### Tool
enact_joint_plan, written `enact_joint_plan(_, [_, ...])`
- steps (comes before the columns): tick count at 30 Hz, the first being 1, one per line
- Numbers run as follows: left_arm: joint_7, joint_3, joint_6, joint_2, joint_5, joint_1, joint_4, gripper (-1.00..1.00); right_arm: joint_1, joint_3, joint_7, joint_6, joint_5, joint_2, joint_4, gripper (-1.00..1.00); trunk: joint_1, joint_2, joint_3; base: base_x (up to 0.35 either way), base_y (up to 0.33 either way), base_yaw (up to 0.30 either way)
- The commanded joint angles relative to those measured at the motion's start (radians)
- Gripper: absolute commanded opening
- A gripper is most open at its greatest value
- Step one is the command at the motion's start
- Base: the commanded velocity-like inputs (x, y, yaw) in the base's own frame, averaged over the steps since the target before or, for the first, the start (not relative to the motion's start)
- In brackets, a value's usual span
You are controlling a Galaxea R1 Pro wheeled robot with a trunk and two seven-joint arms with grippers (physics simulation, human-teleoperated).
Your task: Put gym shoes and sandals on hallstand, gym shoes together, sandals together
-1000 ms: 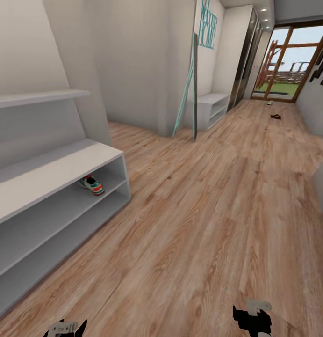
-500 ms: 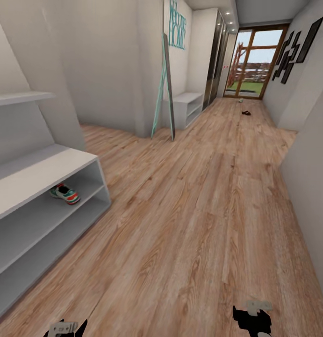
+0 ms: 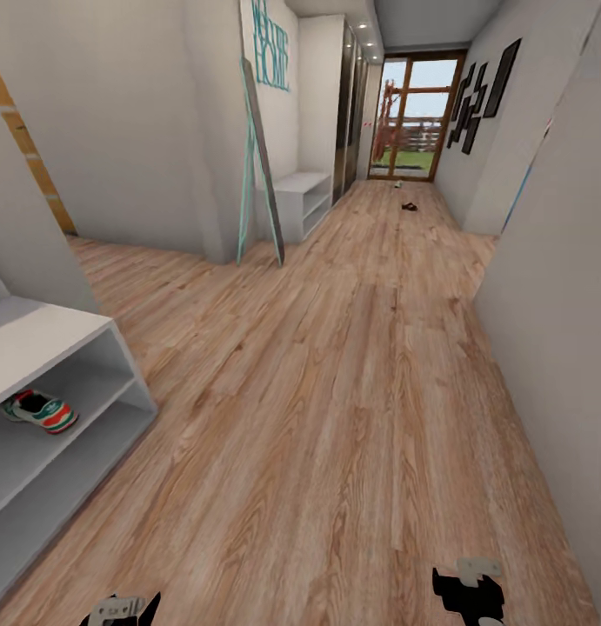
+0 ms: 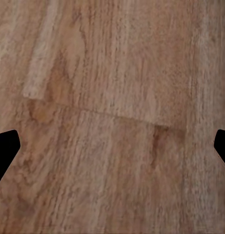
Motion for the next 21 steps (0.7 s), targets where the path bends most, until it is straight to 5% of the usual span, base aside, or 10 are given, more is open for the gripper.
enact_joint_plan(1, [0.001, 0.005, 0.001, 0.0, 0.007, 0.0, 0.001, 1.0, -0.001, -0.008, -0.003, -0.003, 0.011, 0.0, 0.002, 1.0, 0.0, 0.0, -0.001, 0.338, 0.0, -0.3])
enact_joint_plan(7, [0.056, 0.004, 0.001, -0.001, 0.007, 0.0, 0.001, 1.0, -0.001, -0.008, -0.003, -0.003, 0.011, 0.001, 0.002, 1.0, 0.0, 0.0, -0.001, 0.338, 0.0, -0.3])
enact_joint_plan(21, [0.072, 0.004, 0.0, -0.001, 0.008, 0.0, 0.001, 1.0, -0.001, -0.008, -0.003, -0.003, 0.011, 0.002, 0.002, 1.0, 0.0, 0.0, -0.001, 0.339, 0.0, -0.29])
